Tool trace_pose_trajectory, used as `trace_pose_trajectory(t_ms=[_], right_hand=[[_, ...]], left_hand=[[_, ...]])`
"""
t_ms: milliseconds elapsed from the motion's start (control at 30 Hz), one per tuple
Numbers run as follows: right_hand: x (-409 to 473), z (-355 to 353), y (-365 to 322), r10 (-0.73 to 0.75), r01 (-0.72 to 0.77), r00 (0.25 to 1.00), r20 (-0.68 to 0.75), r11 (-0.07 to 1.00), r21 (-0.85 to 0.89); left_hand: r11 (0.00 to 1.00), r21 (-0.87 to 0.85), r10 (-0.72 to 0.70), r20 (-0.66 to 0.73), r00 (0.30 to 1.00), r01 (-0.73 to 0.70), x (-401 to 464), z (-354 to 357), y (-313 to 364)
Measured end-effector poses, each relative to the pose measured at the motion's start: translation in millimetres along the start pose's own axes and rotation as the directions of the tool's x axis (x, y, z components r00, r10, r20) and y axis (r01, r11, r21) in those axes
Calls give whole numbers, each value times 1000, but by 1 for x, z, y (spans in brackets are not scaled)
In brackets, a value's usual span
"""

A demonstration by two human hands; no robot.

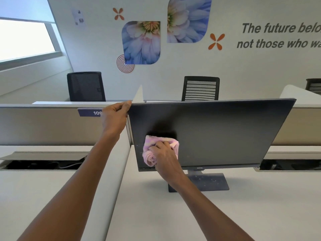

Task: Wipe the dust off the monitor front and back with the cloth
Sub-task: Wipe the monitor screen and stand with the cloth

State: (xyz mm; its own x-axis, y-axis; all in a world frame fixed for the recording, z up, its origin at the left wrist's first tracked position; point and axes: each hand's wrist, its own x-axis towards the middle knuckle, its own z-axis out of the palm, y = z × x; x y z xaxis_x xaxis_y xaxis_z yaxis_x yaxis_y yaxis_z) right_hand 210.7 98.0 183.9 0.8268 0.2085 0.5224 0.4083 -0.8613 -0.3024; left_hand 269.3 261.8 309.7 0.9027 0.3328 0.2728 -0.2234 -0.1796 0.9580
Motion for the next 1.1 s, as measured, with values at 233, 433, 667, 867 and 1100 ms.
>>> trace_pose_trajectory(t_ms=[233,433,667,867,1100], right_hand=[[9,-7,0,65,-61,989,-132,997,36],[9,13,-19,-33,33,999,42,999,-1],[15,11,-26,2,3,994,-108,999,54],[11,32,-37,-55,57,993,105,998,-14],[11,22,-31,23,-22,998,-64,1000,16]], left_hand=[[1000,0,15,9,1000,-15,1,0,-1],[1000,-14,5,24,1000,-5,2,-3,-2],[1000,17,13,40,999,-14,1,-3,0],[1000,11,10,47,999,-11,2,-5,0],[1000,-3,6,69,998,-6,5,-3,-1]])
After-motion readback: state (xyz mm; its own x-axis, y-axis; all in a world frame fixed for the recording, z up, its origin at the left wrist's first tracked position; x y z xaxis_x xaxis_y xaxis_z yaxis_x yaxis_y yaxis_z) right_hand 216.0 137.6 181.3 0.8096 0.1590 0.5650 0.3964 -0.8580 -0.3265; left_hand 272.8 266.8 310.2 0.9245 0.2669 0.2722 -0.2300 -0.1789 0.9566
